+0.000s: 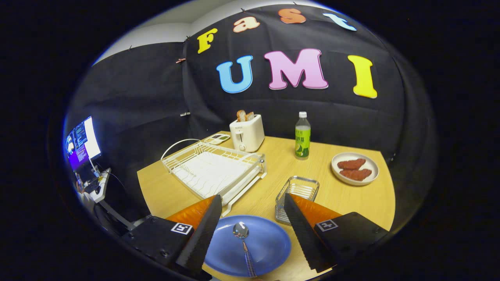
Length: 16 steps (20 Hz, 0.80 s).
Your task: Take the plate from the dish rack, then take the spoon from the basket and place it into the plate.
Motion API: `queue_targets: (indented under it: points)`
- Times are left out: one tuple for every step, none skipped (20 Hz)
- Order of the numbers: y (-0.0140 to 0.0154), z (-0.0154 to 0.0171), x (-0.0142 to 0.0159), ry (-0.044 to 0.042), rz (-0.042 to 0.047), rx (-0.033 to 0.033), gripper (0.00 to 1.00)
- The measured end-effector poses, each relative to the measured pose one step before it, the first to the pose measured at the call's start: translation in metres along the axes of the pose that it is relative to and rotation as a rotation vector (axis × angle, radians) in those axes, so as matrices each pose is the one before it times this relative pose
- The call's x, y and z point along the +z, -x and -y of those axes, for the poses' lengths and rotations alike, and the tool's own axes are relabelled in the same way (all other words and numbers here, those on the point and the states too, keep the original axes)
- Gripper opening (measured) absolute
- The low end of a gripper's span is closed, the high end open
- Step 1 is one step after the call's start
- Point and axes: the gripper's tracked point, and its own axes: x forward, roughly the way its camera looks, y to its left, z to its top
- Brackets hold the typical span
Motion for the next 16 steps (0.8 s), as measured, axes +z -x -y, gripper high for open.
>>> queue_targets:
  points:
    - [0.00430,0.00010,0.01514,0.00253,0.02477,-0.02257,0.98]
    - [0.00378,-0.00342,0.01453,-0.00718,0.02474,-0.01784,0.98]
    - [0.00388,-0.00214,0.01539,-0.00861,0.02545,-0.02052,0.98]
    - [0.00386,-0.00119,0.01468,-0.00556,0.02498,-0.02438,0.98]
    - [0.00275,-0.00090,0.01377,-0.00372,0.02170,-0.03046,0.98]
    - [0.00297,-0.00178,0.01160,-0.00410,0.01745,-0.03060,0.98]
    - [0.00305,-0.00155,0.01060,-0.00524,0.01545,-0.03259,0.98]
    - [0.00232,-0.00310,0.00900,-0.00637,0.01406,-0.03220,0.98]
    - [0.00205,-0.00390,0.00814,-0.00568,0.01525,-0.02719,0.98]
    - [0.00097,-0.00480,0.00669,-0.00590,0.01539,-0.02492,0.98]
    - [0.00084,-0.00586,0.00716,-0.00401,0.01432,-0.02063,0.98]
    - [0.00016,-0.00662,0.00472,-0.00363,0.01152,-0.01712,0.98]
    - [-0.00119,-0.00783,0.00432,-0.00197,0.01170,-0.01295,0.98]
    - [-0.00135,-0.00722,0.00450,0.00148,0.01367,-0.01150,0.98]
    - [-0.00086,-0.00692,0.00587,0.00379,0.01501,-0.01219,0.98]
    - [-0.00054,-0.00607,0.00402,0.00264,0.01503,-0.01142,0.98]
